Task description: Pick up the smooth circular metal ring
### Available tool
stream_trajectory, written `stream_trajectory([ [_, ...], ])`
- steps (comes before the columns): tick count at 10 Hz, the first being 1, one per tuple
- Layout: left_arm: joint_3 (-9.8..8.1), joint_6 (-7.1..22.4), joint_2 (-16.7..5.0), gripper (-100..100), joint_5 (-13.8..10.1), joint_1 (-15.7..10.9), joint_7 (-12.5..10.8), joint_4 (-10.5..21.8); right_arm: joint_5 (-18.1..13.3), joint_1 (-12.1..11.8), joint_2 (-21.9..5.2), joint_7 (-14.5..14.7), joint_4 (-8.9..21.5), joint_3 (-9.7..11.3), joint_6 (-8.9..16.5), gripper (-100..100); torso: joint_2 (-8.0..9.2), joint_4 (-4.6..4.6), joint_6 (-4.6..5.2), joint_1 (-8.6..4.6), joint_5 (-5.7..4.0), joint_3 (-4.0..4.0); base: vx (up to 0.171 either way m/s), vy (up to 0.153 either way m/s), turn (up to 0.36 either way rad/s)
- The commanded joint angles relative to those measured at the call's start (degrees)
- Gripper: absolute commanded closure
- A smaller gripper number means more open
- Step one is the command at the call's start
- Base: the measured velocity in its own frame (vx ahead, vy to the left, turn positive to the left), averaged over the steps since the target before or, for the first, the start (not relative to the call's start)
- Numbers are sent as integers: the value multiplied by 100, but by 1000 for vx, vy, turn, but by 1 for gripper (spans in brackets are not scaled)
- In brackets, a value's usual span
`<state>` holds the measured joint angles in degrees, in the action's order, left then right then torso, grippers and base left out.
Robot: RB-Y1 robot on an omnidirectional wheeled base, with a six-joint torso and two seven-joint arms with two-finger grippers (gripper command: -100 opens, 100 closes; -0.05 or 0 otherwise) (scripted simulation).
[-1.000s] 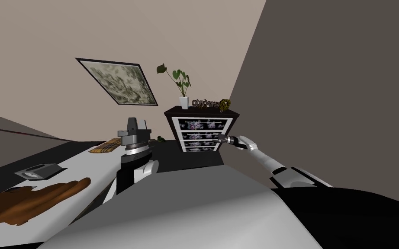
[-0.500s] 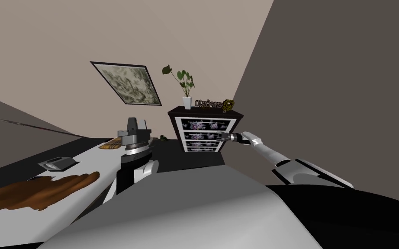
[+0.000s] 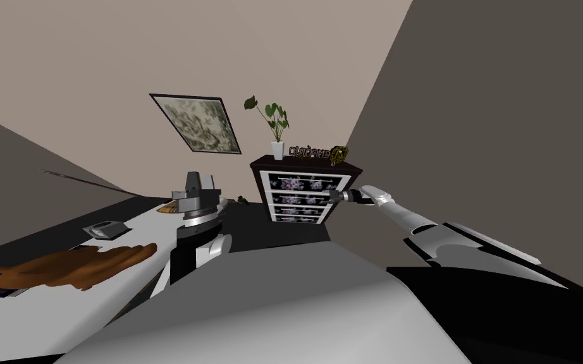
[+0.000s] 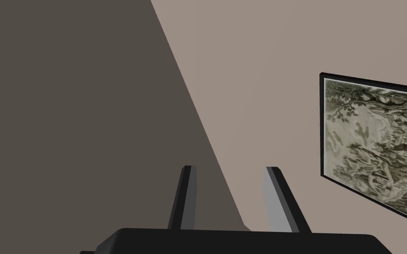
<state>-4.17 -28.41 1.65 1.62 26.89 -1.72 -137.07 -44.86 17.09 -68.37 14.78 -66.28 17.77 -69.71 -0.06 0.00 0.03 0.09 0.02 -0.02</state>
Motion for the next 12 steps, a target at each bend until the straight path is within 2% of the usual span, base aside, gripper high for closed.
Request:
stream_trajectory([
  [1, 0, 0, 0, 0, 0, 0, 0, 0, -42, 93, -34, 44, 231, 30, -67, -100, 0, 0, 0, 0, 0, 0, 8, 9, -13],
  [2, 0, 0, 0, 0, 0, 0, 0, 0, -270, 336, -324, 93, 397, 134, -215, -100, 3, 0, 2, -4, -2, 1, 9, 24, 122],
  [4, 0, 0, 0, 0, 0, 0, 0, 0, -270, 406, -354, 93, 535, 134, -215, -100, 2, 0, 1, 1, 0, 1, 7, 16, 39],
  [5, 0, 0, 0, 0, 0, 0, 0, 0, -492, 670, -645, 143, 727, 233, -355, -100, 4, 0, 2, -3, -2, 2, 6, 28, 130],
  [7, 0, 0, 0, 0, 0, 0, 0, 0, -492, 718, -669, 143, 915, 233, -355, -100, 3, 0, 0, 1, 0, 2, 6, 13, 36],
  [8, 0, 0, 0, 0, 0, 0, 0, 0, -708, 949, -958, 191, 1079, 326, -485, -100, 5, 0, 3, -5, -3, 2, 5, 21, 119],
  [9, 0, 0, 0, 0, 0, 0, 0, 0, -708, 1029, -975, 191, 1196, 326, -485, -100, 5, 1, -1, 0, 0, 3, 8, 18, 80],
  [10, 0, 0, 0, 0, 0, 0, 0, 0, -916, 1245, -1204, 239, 1416, 413, -604, -100, 3, 0, 1, 0, -2, 2, 19, 30, 140],
  [11, 0, 0, 0, 0, 0, 0, 0, 0, -916, 1337, -1269, 239, 1548, 413, -604, -100, 0, 0, -1, 4, 1, 0, 18, 19, 71],
  [12, 0, 0, 0, 0, 0, 0, 0, 0, -1115, 1471, -1523, 286, 1689, 493, -710, -100, 1, 0, 3, 1, 0, 1, 26, 22, 119],
])
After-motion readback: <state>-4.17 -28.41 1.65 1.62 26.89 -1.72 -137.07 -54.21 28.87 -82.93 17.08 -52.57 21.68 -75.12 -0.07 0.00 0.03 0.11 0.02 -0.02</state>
